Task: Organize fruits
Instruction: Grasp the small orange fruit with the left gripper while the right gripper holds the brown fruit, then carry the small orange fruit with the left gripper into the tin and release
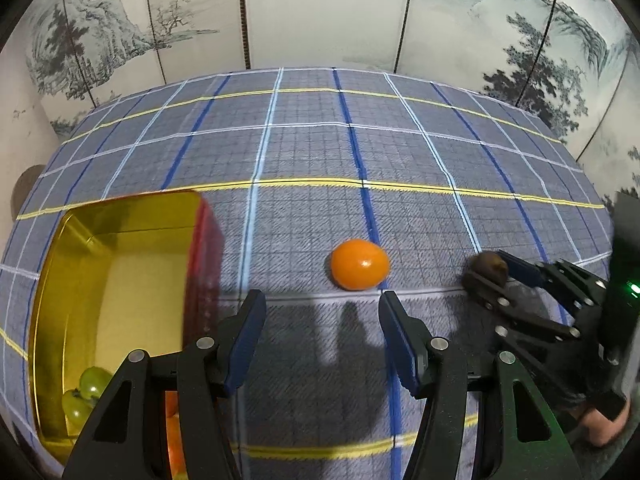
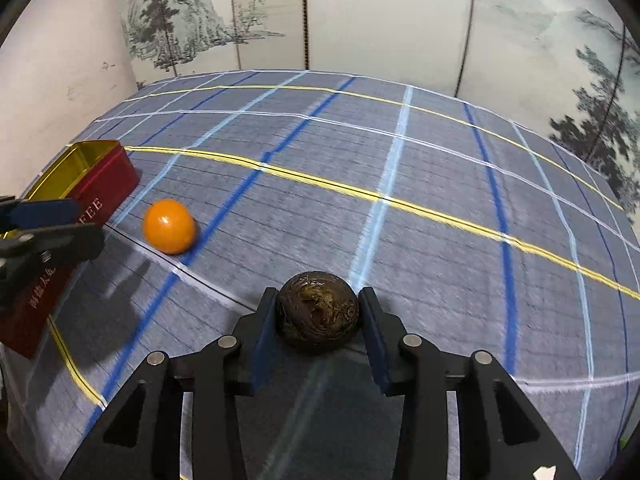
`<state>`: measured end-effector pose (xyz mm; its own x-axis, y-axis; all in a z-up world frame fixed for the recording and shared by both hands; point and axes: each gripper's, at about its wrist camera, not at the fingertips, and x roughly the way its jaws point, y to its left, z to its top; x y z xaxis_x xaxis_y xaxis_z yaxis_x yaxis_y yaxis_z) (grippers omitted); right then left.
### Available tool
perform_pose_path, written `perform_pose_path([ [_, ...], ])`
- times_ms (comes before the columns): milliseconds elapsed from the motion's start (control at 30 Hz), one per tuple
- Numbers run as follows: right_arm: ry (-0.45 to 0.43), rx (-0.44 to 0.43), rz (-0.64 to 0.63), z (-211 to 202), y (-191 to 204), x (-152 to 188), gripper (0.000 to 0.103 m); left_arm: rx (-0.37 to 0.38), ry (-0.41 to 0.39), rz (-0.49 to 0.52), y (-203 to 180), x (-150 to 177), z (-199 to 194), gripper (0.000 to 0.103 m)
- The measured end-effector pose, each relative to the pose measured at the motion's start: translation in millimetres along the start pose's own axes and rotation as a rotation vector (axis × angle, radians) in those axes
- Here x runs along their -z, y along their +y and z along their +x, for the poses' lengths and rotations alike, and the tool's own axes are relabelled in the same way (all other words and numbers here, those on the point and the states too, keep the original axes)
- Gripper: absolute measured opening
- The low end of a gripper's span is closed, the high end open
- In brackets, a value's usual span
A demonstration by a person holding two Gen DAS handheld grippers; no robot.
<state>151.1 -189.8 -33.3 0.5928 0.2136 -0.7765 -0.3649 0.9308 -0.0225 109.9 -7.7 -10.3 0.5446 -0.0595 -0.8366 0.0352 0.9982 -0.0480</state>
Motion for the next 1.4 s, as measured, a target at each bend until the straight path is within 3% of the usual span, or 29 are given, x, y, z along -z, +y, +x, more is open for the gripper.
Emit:
perform_pose_path([
  [400,0.001,0.044,0.064,-21,-32,26,0.037,0.021,0.033,0.033,-16,-9,27,0.060],
  [667,0.001,0.044,0.067,-22,-31,26,0.038,0.031,0.059,0.024,-19,-14,45,0.059],
  [833,0.001,0.041,0.067,-22,-31,27,0.039,0.030,0.063,0.030,-21,-16,53,0.055],
  [967,0.000,0.041,0.067,-22,-31,27,0.039,0.029,0.068,0.031,-21,-15,56,0.042],
  [1400,0.000,0.042,0.067,-22,-31,27,0.039,0.036,0.086,0.019,-17,0,41,0.040],
])
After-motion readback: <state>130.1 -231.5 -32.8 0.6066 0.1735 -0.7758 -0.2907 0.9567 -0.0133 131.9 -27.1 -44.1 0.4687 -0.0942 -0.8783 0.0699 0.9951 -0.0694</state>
